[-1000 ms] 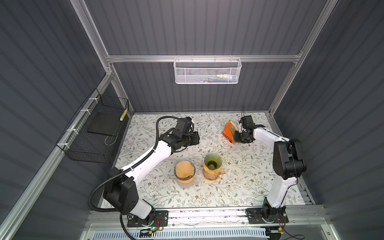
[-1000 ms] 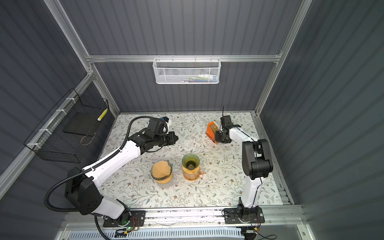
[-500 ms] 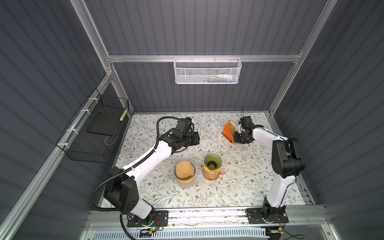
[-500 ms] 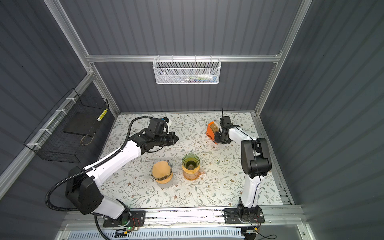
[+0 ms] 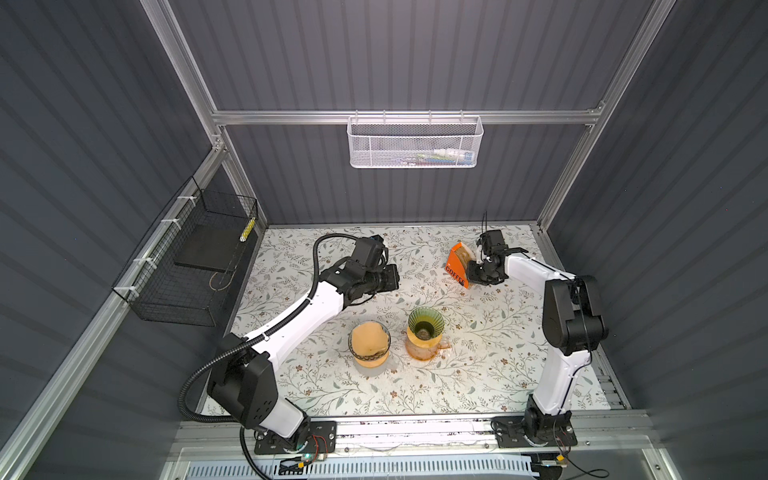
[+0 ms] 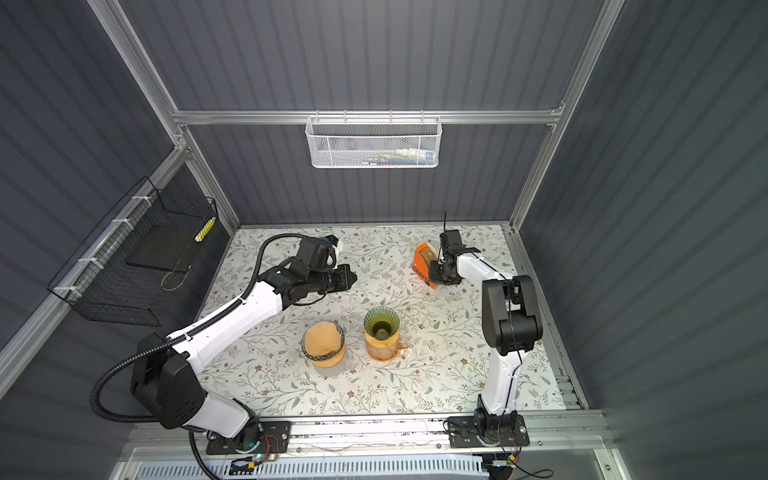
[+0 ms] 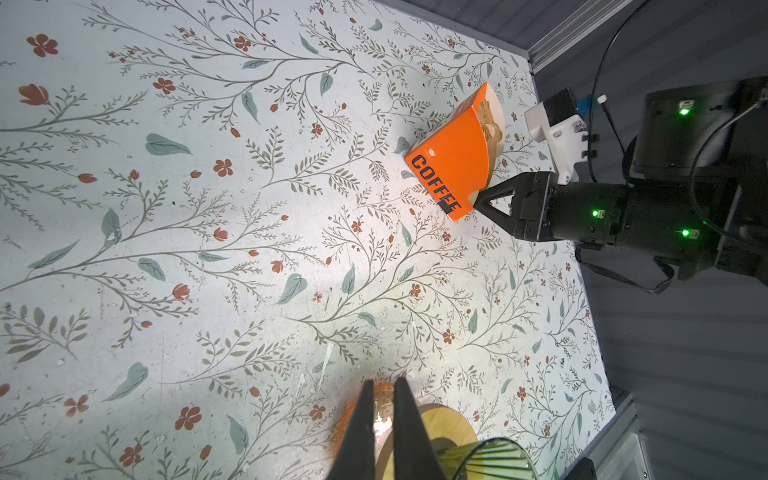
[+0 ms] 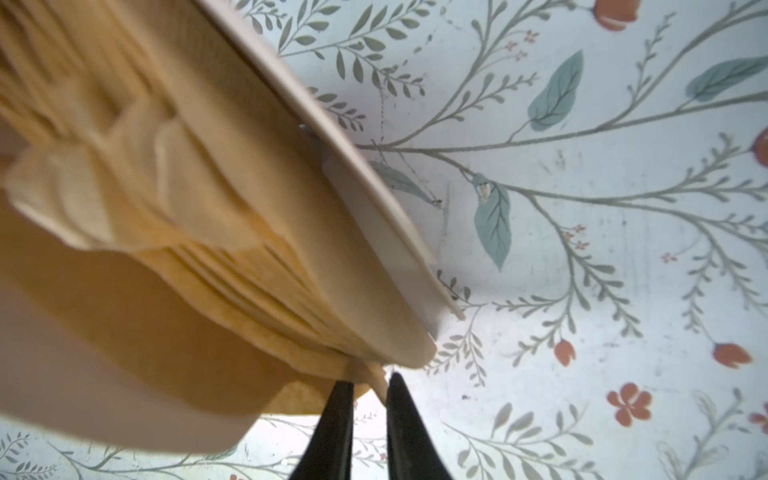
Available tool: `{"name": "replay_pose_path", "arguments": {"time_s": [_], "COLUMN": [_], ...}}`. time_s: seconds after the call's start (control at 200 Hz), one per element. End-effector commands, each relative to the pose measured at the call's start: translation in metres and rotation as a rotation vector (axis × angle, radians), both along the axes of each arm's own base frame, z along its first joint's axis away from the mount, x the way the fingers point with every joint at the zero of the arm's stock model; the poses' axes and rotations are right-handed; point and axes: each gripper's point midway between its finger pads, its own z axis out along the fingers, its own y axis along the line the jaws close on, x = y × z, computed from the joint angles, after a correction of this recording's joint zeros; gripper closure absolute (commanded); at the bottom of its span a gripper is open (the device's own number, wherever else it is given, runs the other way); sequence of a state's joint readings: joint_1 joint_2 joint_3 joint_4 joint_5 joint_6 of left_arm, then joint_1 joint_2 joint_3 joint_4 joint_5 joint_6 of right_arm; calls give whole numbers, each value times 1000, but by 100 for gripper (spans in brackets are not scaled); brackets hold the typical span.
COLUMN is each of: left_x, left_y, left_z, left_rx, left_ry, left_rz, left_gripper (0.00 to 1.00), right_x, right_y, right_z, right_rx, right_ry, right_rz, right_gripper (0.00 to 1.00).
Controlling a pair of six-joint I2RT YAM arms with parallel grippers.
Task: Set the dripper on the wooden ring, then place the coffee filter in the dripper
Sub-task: 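Pinch one paper filter from the box with the right gripper and pull it out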
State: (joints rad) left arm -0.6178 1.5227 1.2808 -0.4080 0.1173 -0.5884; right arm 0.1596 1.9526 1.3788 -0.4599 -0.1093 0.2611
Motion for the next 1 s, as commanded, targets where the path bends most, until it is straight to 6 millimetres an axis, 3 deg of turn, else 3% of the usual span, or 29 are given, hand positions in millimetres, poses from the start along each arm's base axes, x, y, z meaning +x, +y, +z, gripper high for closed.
{"name": "replay_pose_path", "arguments": {"time_s": [0.0,0.395,0.775,0.996], "left_x": [1,1,1,0], "left_y": [1,2,2,2], "left_z": [-4,-4,-3,-1], "left_rx": [-6,-7,-8,-13], "left_ry": [14,15,14,12], "left_rz": [3,6,7,9], "left_gripper": [88,88,88,88], "right_x": [2,3,1,-4], "right_y": [1,1,0,0], "right_z": [-2,-4,-1,7], "right_rx": [2,5,1,6], "right_ry": [12,15,14,6], "right_rz": [3,4,-2,-3], "right_gripper": [83,82,100,100]}}
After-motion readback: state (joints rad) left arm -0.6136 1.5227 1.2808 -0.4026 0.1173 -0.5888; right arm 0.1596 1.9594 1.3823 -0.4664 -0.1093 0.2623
